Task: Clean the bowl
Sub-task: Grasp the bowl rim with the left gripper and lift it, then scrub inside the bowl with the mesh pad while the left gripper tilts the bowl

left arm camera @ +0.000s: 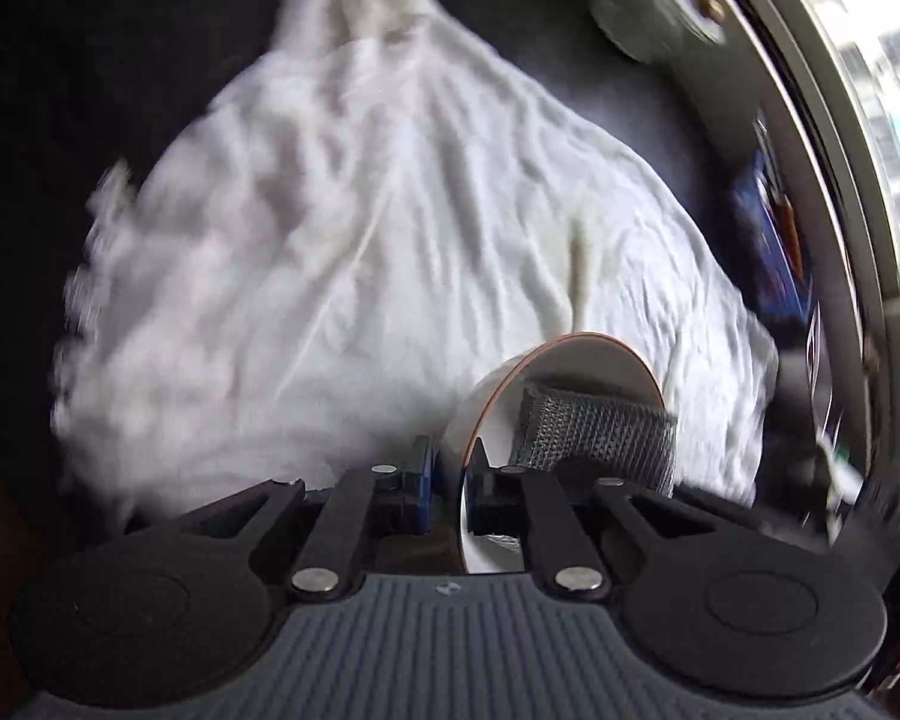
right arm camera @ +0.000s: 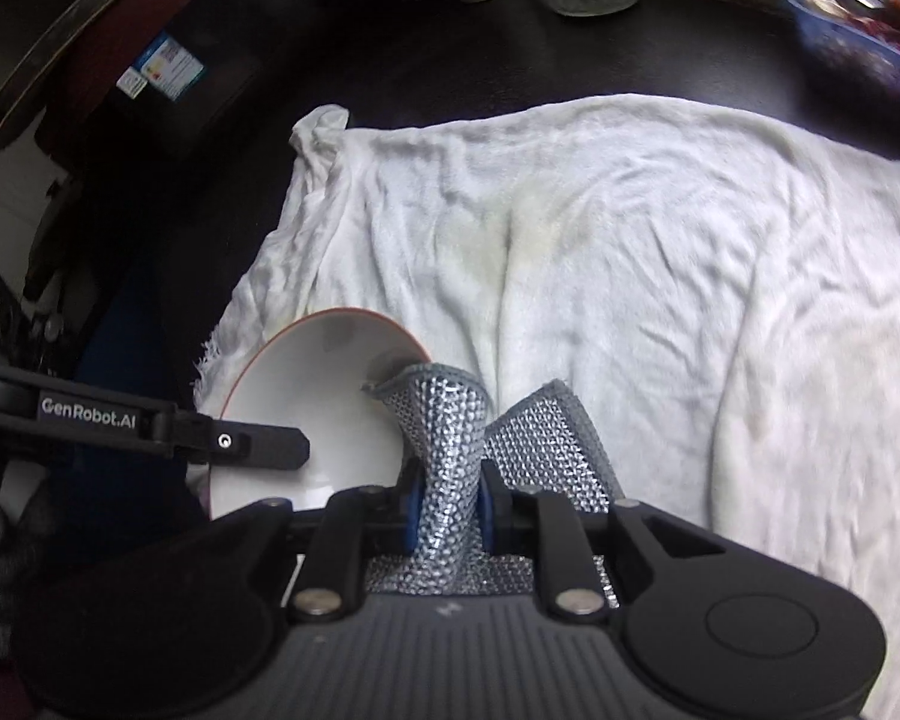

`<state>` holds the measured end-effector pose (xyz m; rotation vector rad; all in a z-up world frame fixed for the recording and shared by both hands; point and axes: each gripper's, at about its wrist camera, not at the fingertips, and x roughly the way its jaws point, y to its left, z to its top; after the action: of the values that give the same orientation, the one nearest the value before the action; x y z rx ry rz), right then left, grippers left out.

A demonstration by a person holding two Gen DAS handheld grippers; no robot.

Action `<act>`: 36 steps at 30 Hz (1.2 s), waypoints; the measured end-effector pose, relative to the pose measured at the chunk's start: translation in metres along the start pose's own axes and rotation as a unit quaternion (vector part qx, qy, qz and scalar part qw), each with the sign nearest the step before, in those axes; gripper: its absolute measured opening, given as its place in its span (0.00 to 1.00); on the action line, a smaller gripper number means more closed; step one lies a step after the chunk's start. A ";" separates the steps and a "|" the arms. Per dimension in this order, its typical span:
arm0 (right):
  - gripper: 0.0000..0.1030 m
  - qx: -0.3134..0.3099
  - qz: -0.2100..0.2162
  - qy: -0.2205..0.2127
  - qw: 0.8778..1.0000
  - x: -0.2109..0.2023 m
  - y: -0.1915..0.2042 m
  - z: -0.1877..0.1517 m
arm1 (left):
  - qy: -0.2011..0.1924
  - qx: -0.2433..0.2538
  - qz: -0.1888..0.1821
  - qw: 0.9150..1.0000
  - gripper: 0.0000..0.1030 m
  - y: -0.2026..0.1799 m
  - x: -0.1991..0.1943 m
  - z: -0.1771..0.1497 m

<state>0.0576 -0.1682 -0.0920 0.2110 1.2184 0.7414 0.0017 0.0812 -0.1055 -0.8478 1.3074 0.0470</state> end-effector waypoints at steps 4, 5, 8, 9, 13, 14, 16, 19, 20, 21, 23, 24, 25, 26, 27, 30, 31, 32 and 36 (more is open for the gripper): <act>0.18 -0.045 -0.015 -0.011 0.999 -0.004 0.004 0.015 | 0.003 -0.015 -0.008 1.000 0.12 0.003 0.002 -0.003; 0.17 -0.056 -0.019 -0.014 0.998 -0.005 0.006 0.019 | 0.007 0.006 -0.004 1.000 0.12 -0.002 0.003 -0.003; 0.15 -0.090 -0.030 -0.022 0.995 -0.009 0.009 0.031 | 0.019 0.035 -0.007 0.999 0.12 -0.012 0.008 0.001; 0.15 -0.101 -0.034 -0.025 0.994 -0.010 0.010 0.035 | 0.023 0.024 -0.017 0.999 0.12 -0.014 0.010 0.005; 0.13 -0.151 -0.051 -0.032 0.987 -0.012 0.015 0.051 | 0.022 -0.002 -0.045 0.999 0.12 -0.024 0.017 0.019; 0.13 -0.172 -0.058 -0.030 0.983 -0.010 0.017 0.056 | 0.024 0.003 -0.043 0.999 0.12 -0.027 0.020 0.022; 0.12 -0.214 -0.068 -0.019 0.974 -0.004 0.019 0.064 | 0.039 0.045 -0.022 0.998 0.14 -0.036 0.025 0.025; 0.11 -0.270 -0.060 0.013 0.961 0.009 0.019 0.070 | 0.056 0.193 0.043 0.979 0.18 -0.064 0.028 0.028; 0.12 -0.283 -0.057 0.022 0.957 0.010 0.020 0.070 | 0.054 0.231 0.058 0.970 0.19 -0.071 0.027 0.029; 0.13 -0.297 -0.058 0.031 0.953 0.011 0.021 0.070 | 0.052 0.273 0.074 0.958 0.19 -0.080 0.027 0.031; 0.13 -0.319 -0.055 0.049 0.945 0.012 0.022 0.072 | 0.044 0.378 0.102 0.919 0.19 -0.102 0.030 0.040; 0.13 -0.318 -0.056 0.054 0.945 0.012 0.023 0.073 | 0.044 0.410 0.104 0.905 0.19 -0.109 0.032 0.045; 0.13 -0.320 -0.057 0.058 0.944 0.012 0.024 0.074 | 0.046 0.438 0.102 0.892 0.18 -0.113 0.033 0.049; 0.13 -0.327 -0.056 0.064 0.941 0.013 0.025 0.076 | 0.050 0.450 0.098 0.886 0.07 -0.115 0.035 0.054; 0.13 -0.333 -0.055 0.071 0.939 0.013 0.027 0.078 | 0.058 0.442 0.091 0.890 0.06 -0.112 0.037 0.061; 0.14 -0.267 -0.046 0.073 0.960 0.013 0.015 0.080 | 0.063 0.402 0.071 0.911 0.05 -0.101 0.034 0.070; 0.16 -0.229 -0.040 0.072 0.970 0.013 0.009 0.079 | 0.059 0.376 0.065 0.923 0.05 -0.094 0.032 0.069; 0.18 -0.193 -0.034 0.070 0.978 0.013 0.003 0.076 | 0.053 0.354 0.059 0.932 0.05 -0.088 0.029 0.067; 0.18 -0.104 -0.019 0.053 0.993 0.012 -0.007 0.057 | 0.026 0.236 0.037 0.971 0.05 -0.063 0.019 0.058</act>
<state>0.1137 -0.1521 -0.0845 -0.0242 1.2328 0.8478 0.0851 0.0620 -0.0882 -0.3949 1.3249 -0.2224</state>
